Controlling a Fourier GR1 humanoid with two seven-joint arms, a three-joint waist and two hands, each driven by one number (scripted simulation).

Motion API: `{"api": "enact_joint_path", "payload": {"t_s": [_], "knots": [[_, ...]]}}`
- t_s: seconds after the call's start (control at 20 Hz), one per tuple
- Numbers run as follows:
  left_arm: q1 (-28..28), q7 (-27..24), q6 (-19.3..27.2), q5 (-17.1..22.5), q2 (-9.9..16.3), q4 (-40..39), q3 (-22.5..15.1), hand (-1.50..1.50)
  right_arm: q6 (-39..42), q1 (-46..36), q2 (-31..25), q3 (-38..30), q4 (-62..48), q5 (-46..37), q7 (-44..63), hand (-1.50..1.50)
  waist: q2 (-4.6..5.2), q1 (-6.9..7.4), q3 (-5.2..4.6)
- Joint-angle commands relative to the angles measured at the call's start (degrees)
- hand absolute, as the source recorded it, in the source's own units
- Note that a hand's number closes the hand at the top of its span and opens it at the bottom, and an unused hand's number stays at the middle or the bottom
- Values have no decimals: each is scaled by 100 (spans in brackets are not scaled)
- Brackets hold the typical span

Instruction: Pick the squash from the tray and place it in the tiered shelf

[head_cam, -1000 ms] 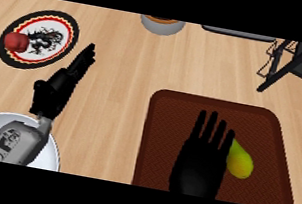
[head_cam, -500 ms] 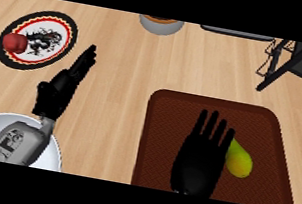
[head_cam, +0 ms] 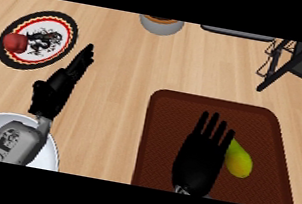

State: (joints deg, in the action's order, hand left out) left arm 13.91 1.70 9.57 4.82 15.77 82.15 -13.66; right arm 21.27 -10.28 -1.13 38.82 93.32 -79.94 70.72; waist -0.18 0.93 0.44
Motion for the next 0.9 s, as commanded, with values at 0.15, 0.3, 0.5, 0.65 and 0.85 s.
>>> {"api": "enact_joint_path", "payload": {"t_s": [0.15,0.3,0.5,0.65,0.85], "knots": [[-53,132,95,-59,-100,67,-43,0,34,146,108,166,-298,-71,1446,-150,11,-20,-46],[-220,-78,162,-165,-197,-38,-126,0,218,-23,108,85,-135,18,1447,-150,16,-25,-50],[-274,38,-35,-32,29,116,14,0,-48,154,108,4,-286,-153,1447,-150,15,-18,-47],[-293,47,151,-155,-149,113,-76,0,34,311,109,99,-198,-112,1447,-150,10,-41,-47],[-289,-33,49,-141,-120,-17,-68,0,9,105,109,-51,-285,-9,1447,-150,25,-33,-48]]}}
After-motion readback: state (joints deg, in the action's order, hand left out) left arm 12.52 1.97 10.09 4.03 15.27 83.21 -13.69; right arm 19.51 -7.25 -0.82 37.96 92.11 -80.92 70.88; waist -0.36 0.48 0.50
